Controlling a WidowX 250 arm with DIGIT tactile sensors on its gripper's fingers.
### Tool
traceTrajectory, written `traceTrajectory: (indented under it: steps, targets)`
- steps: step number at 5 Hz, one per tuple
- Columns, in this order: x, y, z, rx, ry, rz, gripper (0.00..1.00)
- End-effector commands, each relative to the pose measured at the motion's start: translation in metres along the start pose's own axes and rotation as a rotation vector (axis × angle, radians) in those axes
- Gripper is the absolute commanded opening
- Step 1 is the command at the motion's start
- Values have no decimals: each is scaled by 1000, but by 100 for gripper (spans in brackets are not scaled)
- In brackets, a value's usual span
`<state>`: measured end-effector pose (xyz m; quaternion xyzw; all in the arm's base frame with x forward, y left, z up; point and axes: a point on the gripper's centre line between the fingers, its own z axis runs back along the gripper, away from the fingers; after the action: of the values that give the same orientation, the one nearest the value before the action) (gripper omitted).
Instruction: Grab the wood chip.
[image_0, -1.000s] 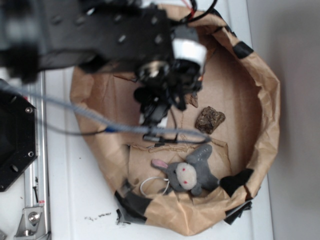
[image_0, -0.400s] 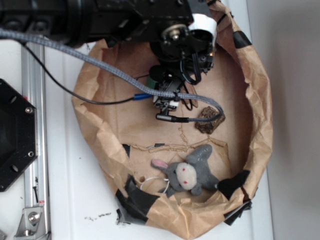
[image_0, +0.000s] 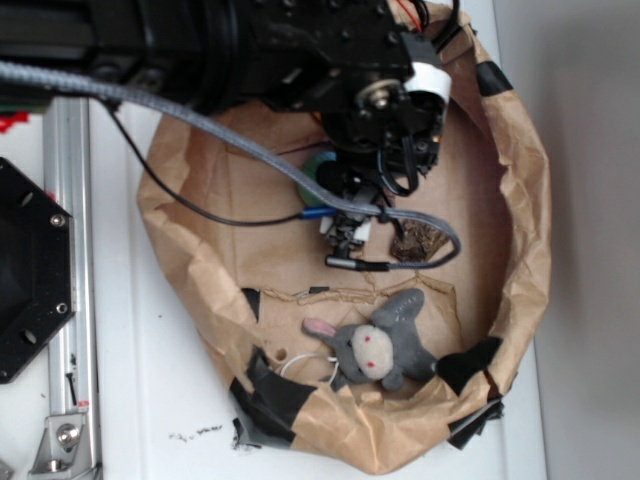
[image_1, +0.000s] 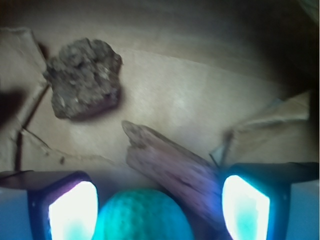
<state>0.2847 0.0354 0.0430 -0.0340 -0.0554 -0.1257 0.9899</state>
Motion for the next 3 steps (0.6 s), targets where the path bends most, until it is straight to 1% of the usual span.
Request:
traceTrajectory:
  steps: [1,2,3]
  targets:
    - [15,-23,6,3,-24,-106,100]
    - [18,-18,-8,16,-25,-176,100]
    - [18,-5,-12,37,3,-318,100]
